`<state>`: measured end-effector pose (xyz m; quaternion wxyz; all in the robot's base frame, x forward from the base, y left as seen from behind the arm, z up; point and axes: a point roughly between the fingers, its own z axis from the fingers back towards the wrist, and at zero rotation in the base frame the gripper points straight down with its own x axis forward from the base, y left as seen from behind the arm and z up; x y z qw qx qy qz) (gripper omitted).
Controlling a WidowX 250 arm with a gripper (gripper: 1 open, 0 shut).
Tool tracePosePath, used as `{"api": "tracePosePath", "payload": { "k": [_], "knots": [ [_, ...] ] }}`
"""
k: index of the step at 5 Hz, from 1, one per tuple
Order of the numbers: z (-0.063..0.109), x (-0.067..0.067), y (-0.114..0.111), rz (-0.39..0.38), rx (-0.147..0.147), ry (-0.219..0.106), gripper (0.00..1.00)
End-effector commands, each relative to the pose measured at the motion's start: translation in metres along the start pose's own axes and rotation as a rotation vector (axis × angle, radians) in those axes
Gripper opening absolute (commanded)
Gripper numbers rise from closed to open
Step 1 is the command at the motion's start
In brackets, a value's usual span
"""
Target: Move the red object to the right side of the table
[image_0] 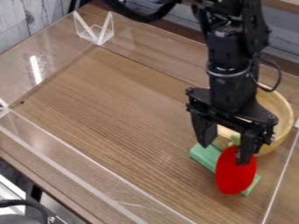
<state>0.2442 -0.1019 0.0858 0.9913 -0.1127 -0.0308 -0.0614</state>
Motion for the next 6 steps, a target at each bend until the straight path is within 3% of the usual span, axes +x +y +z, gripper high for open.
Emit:
{"api": "tracePosePath", "payload": {
  "k": [1, 3, 6],
  "knots": [
    [0.003, 0.003, 0.001, 0.016, -0.007, -0.024, 1.00],
    [0.005, -0.009, -0.012, -0.042, -0.010, -0.002, 1.00],
    [0.001, 0.011, -0.015, 0.046, 0.023, -0.013, 1.00]
  ]
}}
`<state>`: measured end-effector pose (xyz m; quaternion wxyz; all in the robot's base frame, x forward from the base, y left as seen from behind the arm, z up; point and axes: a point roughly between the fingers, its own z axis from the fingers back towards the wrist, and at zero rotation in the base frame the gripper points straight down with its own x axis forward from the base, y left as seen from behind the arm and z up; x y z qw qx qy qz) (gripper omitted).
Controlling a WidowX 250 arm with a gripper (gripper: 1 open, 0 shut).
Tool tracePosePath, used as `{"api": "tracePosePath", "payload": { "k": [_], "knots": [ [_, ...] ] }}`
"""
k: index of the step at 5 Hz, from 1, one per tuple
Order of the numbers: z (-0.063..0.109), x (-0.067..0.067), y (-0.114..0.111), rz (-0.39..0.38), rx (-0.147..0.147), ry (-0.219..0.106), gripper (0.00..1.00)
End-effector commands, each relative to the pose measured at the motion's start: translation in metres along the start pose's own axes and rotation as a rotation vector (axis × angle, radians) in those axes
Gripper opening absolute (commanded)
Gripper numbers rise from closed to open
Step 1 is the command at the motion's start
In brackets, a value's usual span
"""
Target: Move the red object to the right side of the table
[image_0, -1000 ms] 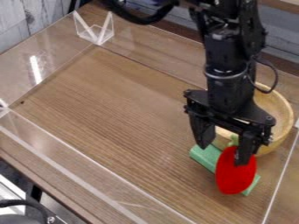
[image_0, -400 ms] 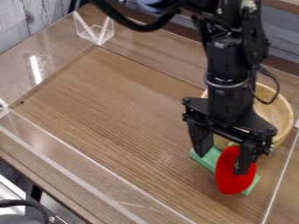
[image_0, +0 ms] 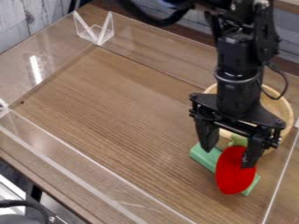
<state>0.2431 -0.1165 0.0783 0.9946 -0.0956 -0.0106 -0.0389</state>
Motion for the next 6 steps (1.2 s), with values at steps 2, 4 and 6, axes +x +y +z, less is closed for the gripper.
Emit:
{"api": "tracePosePath", "payload": {
  "k": [2, 4, 6],
  "knots": [
    [0.009, 0.005, 0.010, -0.078, -0.006, -0.033, 1.00],
    [0.012, 0.004, 0.015, -0.129, 0.004, -0.044, 1.00],
    [0.033, -0.016, 0.013, 0.002, 0.032, -0.093, 1.00]
  ]
}}
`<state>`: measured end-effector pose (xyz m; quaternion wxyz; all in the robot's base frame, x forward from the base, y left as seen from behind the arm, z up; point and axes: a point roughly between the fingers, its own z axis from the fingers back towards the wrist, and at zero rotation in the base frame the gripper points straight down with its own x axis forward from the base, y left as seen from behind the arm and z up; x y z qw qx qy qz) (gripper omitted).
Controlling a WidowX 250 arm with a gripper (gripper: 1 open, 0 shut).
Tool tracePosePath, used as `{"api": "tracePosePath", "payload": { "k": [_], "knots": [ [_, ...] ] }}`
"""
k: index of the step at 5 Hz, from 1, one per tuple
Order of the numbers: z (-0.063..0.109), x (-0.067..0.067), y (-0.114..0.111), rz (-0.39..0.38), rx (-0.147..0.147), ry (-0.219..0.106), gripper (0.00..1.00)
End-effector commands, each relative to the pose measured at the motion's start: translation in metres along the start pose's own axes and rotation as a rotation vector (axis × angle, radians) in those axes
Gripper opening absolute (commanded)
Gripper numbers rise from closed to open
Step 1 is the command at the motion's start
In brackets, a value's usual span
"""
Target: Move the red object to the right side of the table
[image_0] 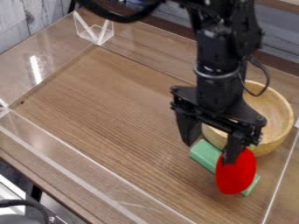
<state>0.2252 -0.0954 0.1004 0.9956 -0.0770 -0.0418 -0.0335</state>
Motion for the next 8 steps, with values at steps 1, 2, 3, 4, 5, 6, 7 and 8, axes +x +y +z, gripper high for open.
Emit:
{"api": "tracePosePath", "payload": {
  "k": [1, 2, 3, 4, 5, 6, 7, 8],
  "knots": [
    [0.024, 0.008, -0.006, 0.038, 0.004, -0.063, 1.00],
    [0.036, 0.016, -0.007, 0.070, 0.014, -0.093, 1.00],
    [0.041, 0.024, 0.007, 0.036, 0.008, -0.094, 1.00],
    [0.039, 0.032, 0.020, 0.003, 0.003, -0.079, 1.00],
    [0.040, 0.036, 0.029, -0.032, -0.001, -0.065, 1.00],
    [0.031, 0.039, 0.023, -0.005, 0.005, -0.066, 0.00],
    [0.023, 0.042, 0.015, 0.015, 0.010, -0.065, 0.00],
    [0.008, 0.048, 0.018, -0.022, 0.005, -0.053, 0.00]
  ]
}}
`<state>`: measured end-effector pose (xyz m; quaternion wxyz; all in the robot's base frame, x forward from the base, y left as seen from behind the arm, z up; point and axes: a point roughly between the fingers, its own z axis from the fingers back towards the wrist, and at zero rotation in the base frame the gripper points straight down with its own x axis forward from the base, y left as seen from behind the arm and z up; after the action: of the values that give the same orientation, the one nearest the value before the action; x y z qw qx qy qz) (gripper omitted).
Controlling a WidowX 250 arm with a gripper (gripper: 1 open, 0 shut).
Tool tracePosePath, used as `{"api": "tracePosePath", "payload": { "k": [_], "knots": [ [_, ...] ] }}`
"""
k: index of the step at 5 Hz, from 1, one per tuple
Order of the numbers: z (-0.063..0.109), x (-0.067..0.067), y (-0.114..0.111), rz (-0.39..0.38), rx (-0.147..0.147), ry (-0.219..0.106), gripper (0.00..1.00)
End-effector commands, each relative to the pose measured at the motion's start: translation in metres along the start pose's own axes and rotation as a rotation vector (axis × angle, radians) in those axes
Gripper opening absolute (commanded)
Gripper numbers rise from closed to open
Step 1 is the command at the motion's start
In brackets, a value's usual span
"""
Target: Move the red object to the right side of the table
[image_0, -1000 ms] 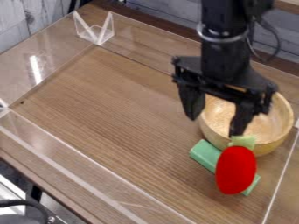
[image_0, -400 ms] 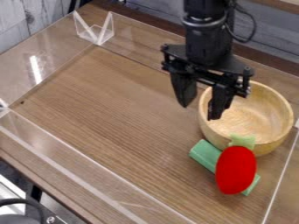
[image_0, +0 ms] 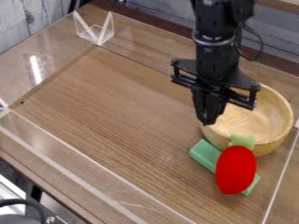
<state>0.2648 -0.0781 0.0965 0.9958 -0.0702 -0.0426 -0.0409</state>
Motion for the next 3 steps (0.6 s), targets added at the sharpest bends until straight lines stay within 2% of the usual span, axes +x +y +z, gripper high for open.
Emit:
{"api": "tracePosePath", "payload": {
  "k": [1, 3],
  "knots": [
    [-0.002, 0.017, 0.002, -0.043, -0.014, -0.042, 0.00],
    [0.005, 0.024, 0.021, -0.043, -0.023, -0.030, 0.00]
  ]
}}
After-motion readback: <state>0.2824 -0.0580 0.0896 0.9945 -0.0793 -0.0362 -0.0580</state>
